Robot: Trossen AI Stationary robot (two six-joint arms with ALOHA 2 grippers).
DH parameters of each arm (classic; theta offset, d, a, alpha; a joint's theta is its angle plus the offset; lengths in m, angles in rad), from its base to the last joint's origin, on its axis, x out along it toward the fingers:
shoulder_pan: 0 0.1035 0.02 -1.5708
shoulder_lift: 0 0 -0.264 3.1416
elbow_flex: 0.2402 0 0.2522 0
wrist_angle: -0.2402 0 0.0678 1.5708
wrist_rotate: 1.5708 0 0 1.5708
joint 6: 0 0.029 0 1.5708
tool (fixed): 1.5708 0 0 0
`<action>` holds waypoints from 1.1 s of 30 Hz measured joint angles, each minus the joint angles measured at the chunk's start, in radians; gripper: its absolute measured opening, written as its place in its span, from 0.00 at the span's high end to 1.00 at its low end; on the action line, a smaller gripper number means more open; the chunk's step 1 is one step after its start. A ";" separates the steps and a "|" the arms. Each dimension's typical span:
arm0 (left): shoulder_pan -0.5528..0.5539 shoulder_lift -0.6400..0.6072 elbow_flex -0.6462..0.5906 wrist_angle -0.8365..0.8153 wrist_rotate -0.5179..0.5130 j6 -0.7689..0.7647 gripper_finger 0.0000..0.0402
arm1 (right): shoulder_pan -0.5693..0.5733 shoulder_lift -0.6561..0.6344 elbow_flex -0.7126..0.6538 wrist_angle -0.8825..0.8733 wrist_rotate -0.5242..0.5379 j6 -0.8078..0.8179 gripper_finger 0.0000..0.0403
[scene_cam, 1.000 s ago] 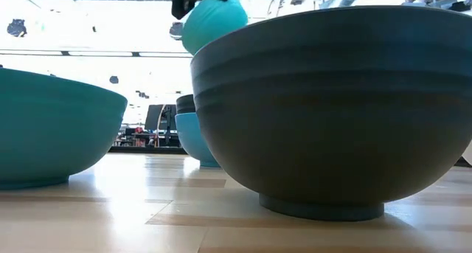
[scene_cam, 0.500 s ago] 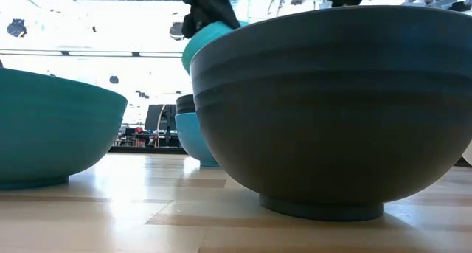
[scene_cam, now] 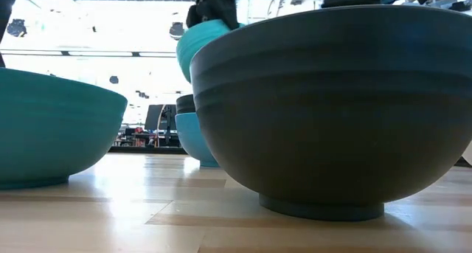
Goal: Nest bowls inside each other
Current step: Stack the light blue bowl on top of the stacked black bowl
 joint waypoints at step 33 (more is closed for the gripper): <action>-0.017 0.153 -0.018 0.060 0.002 0.032 0.97 | 0.035 0.000 0.001 0.014 0.003 -0.012 0.83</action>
